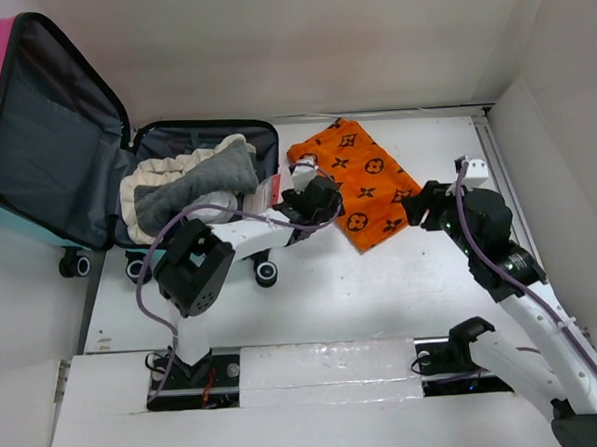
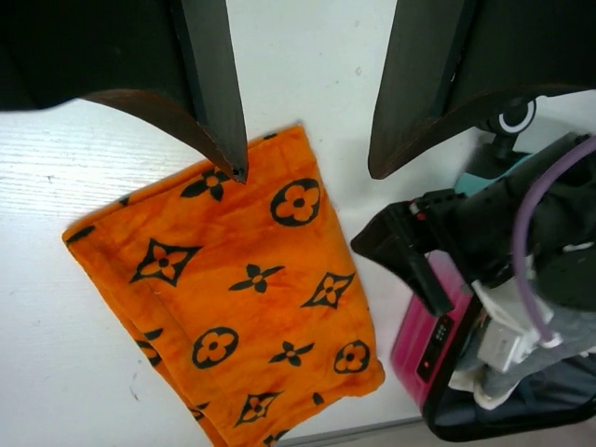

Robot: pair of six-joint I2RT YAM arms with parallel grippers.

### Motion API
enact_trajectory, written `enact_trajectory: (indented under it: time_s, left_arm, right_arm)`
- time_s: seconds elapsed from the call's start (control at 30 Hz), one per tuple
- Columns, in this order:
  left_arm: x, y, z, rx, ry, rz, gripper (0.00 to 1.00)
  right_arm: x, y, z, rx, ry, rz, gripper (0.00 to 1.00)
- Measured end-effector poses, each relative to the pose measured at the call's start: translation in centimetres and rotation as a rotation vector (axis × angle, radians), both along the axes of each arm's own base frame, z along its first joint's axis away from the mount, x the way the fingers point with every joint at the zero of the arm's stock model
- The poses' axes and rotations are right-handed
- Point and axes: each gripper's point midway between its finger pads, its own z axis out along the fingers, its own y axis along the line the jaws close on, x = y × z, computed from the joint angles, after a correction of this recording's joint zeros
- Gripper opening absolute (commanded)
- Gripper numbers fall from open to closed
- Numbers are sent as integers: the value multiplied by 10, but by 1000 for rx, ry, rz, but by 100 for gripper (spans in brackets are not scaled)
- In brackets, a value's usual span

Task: Pack the luggage

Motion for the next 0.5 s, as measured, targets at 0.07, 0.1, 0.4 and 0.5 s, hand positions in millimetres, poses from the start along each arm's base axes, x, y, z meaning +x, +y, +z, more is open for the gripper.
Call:
enact_trajectory:
  time_s: [0.07, 0.1, 0.4, 0.5]
  left_arm:
    - [6, -5, -11, -6, 22, 18, 78]
    - [9, -8, -13, -16, 26, 25, 78]
    - [57, -35, -42, -81, 82, 139, 75]
    - [67, -37, -46, -103, 87, 172, 73]
  right_arm:
    - [-2, 0, -1, -1, -1, 6, 63]
    - [-2, 0, -4, -3, 5, 7, 63]
    - [-7, 6, -29, -19, 70, 49, 65]
    - [-9, 10, -29, -14, 72, 75, 65]
